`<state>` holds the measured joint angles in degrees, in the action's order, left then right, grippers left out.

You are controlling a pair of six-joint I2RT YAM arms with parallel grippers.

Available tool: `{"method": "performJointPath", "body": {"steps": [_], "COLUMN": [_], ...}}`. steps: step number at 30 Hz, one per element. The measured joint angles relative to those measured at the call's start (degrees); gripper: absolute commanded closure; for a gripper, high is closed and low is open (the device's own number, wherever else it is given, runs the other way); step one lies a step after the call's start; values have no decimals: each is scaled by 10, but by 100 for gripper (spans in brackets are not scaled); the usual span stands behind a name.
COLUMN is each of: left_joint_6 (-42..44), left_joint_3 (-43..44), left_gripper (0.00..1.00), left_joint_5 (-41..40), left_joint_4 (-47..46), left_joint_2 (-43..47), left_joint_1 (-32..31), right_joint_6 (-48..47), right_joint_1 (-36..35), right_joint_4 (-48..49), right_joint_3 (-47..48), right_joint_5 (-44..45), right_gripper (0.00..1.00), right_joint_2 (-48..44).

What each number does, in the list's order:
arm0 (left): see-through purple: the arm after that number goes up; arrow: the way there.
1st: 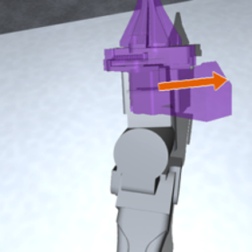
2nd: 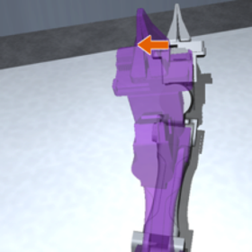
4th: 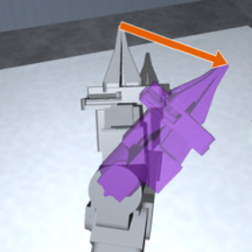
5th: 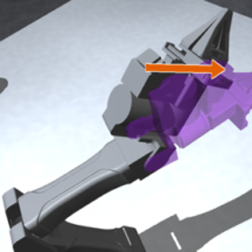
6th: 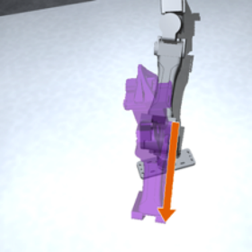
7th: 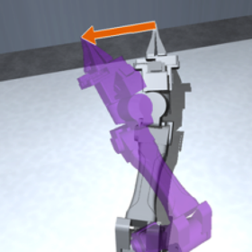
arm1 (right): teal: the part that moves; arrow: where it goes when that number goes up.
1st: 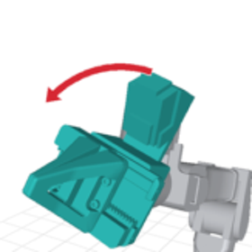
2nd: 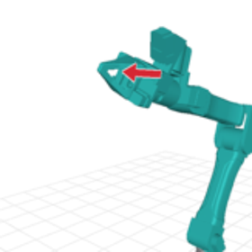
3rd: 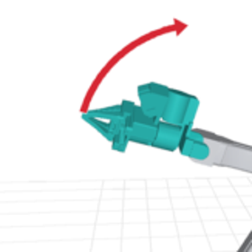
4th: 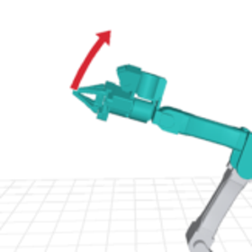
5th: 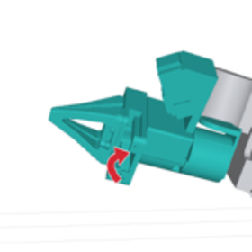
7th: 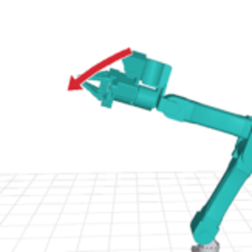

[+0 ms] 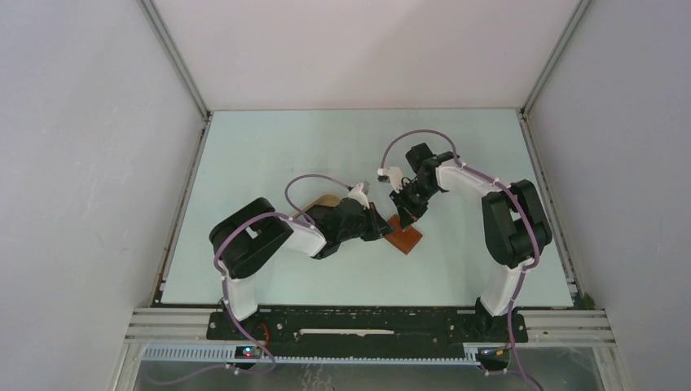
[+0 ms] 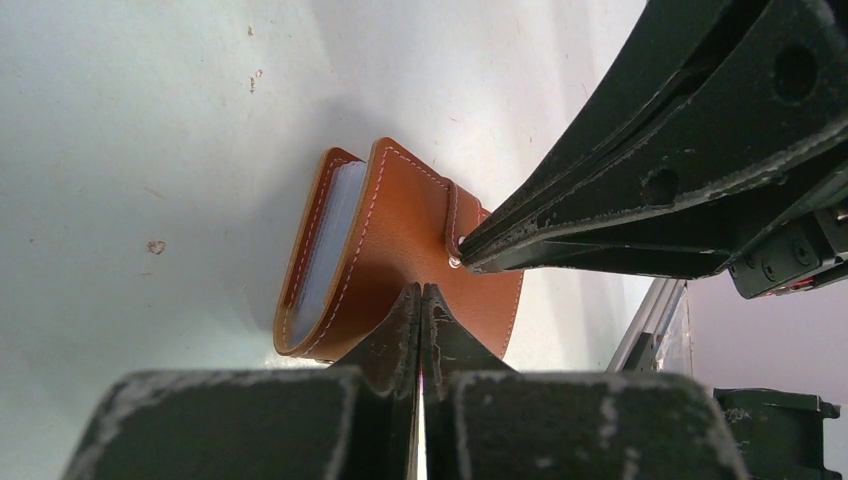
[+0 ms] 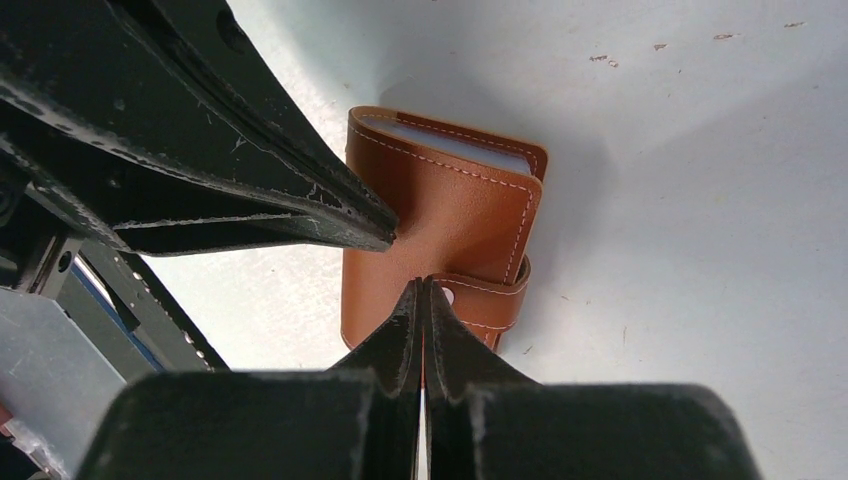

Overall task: Put the credit cards into the card holder
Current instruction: Close the card holder at the center of the board.

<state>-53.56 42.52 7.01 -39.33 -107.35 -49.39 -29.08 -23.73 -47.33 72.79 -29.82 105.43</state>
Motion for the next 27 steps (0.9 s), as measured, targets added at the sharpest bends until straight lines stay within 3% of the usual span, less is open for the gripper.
{"method": "performJointPath", "body": {"steps": [27], "left_joint_6": [-5], "left_joint_3": [0], "left_gripper": [100], "left_joint_5": [-5], "left_joint_4": [0], "left_joint_2": [0], "left_joint_1": [-7], "right_joint_6": [7], "right_joint_1": [-7], "right_joint_4": [20], "right_joint_3": [-41], "right_joint_5": [-3], "right_gripper": [100], "right_joint_2": [-27]}}
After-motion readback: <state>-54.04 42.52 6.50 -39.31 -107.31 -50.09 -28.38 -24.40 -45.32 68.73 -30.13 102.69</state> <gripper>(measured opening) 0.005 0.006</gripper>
